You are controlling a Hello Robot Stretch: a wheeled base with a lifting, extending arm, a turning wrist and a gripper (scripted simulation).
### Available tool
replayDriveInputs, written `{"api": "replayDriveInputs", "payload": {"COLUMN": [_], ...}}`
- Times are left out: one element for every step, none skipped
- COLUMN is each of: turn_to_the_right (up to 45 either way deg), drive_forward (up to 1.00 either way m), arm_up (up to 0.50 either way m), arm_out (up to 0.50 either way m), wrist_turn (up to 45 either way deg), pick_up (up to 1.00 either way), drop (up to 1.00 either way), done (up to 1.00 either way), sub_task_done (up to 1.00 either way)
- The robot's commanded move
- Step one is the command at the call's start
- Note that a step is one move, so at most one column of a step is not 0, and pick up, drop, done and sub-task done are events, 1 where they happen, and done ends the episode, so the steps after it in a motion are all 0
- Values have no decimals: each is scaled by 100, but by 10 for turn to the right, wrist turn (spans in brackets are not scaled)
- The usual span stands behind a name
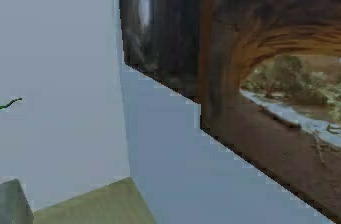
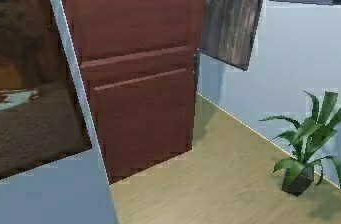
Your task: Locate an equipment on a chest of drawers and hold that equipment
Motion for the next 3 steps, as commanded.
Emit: {"api": "replayDriveInputs", "payload": {"turn_to_the_right": [-450, -450, -420], "drive_forward": [0, 0, 0], "arm_up": [0, 0, 0], "arm_out": [0, 0, 0], "wrist_turn": [0, 0, 0], "pick_up": [0, 0, 0], "drop": [0, 0, 0], "done": [0, 0, 0], "sub_task_done": [0, 0, 0]}}
